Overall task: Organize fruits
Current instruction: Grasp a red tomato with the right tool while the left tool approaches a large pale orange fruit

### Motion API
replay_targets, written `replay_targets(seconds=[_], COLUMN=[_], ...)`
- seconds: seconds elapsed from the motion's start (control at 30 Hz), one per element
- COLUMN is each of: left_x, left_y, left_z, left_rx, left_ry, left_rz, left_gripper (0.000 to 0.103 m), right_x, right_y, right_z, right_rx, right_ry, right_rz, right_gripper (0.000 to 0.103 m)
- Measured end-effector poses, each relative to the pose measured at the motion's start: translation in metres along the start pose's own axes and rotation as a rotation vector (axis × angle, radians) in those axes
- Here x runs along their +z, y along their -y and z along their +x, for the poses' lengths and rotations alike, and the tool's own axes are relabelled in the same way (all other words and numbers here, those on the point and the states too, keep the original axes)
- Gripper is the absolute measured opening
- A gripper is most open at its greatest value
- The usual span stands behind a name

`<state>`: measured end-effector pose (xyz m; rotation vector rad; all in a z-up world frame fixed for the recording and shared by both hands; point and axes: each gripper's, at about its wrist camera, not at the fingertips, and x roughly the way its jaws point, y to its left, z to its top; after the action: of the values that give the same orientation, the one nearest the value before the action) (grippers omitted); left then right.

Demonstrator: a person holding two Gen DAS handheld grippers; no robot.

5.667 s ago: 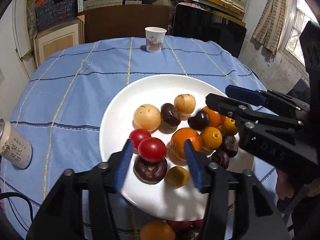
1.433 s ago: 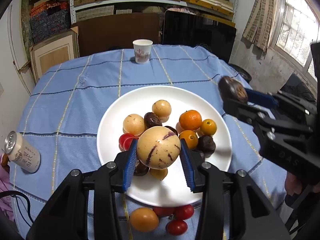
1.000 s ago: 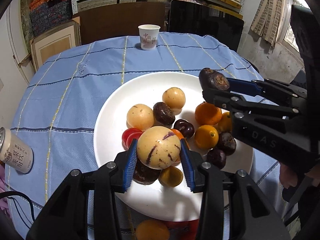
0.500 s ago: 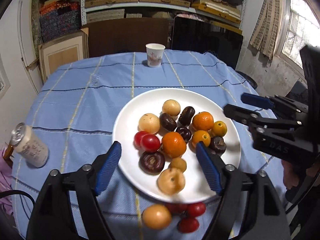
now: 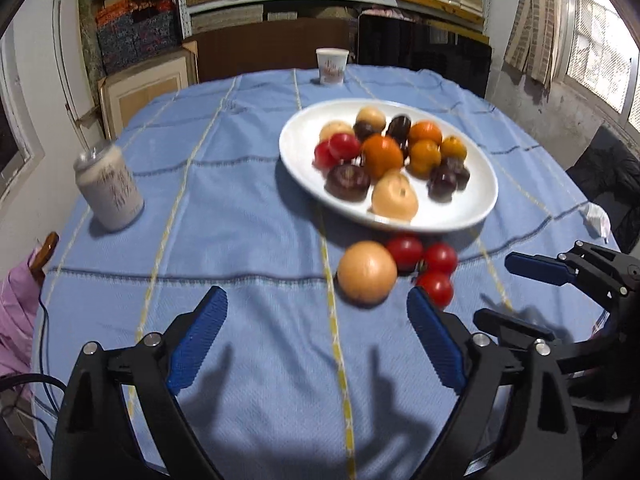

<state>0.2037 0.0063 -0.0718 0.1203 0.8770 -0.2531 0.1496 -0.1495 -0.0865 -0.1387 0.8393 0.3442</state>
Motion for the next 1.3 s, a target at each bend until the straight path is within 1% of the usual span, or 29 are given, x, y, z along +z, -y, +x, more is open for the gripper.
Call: replay_targets(seconds=[0.1,0.2,0.47,0.6,0.63,0.67,0.7,0.97,1.1,1.2,1.3], left_x=[-0.01,-0.014,-0.017,-0.016,-0.016,-0.016,-0.016,-0.012,-0.006,0.0,0.003], left_y=[-0.003,-0.005,-0.02,-0.022,-0.021,-0.021,-0.019,-0.01,0.004,0.016,0.018], left_z=[0.003,0.005,0.006,0.008,0.008,0.008,0.009,0.011,0.016,0.025,0.037], left_rx=[0.018,0.029,0.006,0.0,0.0,0.0,-0.001,-0.022,-0.028,0.001,0.017], left_ry=[-0.004,-0.006,-0.017,-0.024,-0.027,-0.028,-0.029,-0.035,-0.036,-0.04,-0.059], left_rz=[0.001,-0.002,-0.06,-0.071,-0.07,-0.067,-0.063,-0.036,0.0,0.034,0.032], left_gripper=[0.089,0.089,0.089,0.089,0.089,0.089,0.089,0.089,0.089,0.089,0.089], right_x=[-0.004,-0.002,0.013,0.016,0.016,0.016,0.016,-0.002,-0.013,-0.019,-0.024], right_y=[-0.012,-0.019,-0.018,-0.019,-0.018,-0.017,-0.016,-0.006,0.008,0.016,0.016], right_z=[0.007,0.016,0.039,0.044,0.045,0.045,0.045,0.024,0.015,0.013,0.012], right_rx=[0.012,0.018,0.047,0.031,0.027,0.019,0.011,-0.013,-0.016,-0.015,-0.01], right_ry=[-0.015,-0.036,-0.069,-0.075,-0.075,-0.075,-0.079,-0.088,-0.083,-0.08,-0.068], right_rz=[-0.005,-0.005,0.029,0.03,0.034,0.04,0.039,0.043,0.084,0.108,0.111], right_gripper=[0.05,0.048,0.046,0.046,0.043,0.033,0.031,0.031,0.031,0.031,0.031])
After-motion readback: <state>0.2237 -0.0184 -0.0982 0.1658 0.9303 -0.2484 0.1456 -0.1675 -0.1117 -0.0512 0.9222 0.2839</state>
